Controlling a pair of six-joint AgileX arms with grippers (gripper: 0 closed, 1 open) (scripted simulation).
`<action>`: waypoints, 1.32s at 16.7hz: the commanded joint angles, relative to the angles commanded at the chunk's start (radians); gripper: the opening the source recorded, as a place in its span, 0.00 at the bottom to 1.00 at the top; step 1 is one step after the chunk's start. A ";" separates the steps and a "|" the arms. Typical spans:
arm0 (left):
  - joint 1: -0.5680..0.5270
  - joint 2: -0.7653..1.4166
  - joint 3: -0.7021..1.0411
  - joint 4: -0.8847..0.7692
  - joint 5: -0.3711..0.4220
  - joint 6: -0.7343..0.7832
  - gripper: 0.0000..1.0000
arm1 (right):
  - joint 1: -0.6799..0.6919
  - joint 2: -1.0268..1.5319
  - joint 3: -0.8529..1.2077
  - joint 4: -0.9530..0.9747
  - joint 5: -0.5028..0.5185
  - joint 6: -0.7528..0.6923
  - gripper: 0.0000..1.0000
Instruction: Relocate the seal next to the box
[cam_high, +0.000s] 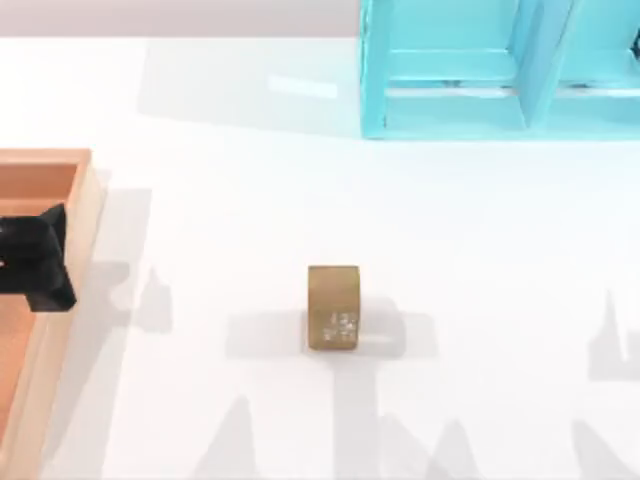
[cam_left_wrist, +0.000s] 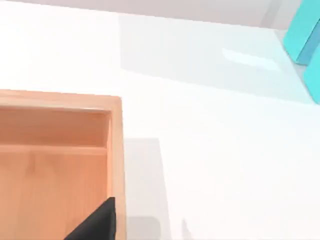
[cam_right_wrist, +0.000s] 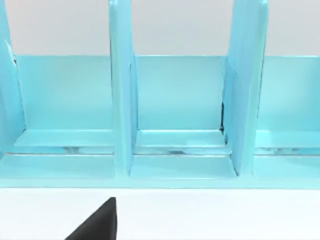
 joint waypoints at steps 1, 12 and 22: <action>-0.031 0.088 0.080 -0.056 0.000 -0.029 1.00 | 0.000 0.000 0.000 0.000 0.000 0.000 1.00; -0.388 1.116 1.011 -0.711 0.000 -0.373 1.00 | 0.000 0.000 0.000 0.000 0.000 0.000 1.00; -0.552 1.599 1.444 -1.014 -0.001 -0.532 1.00 | 0.000 0.000 0.000 0.000 0.000 0.000 1.00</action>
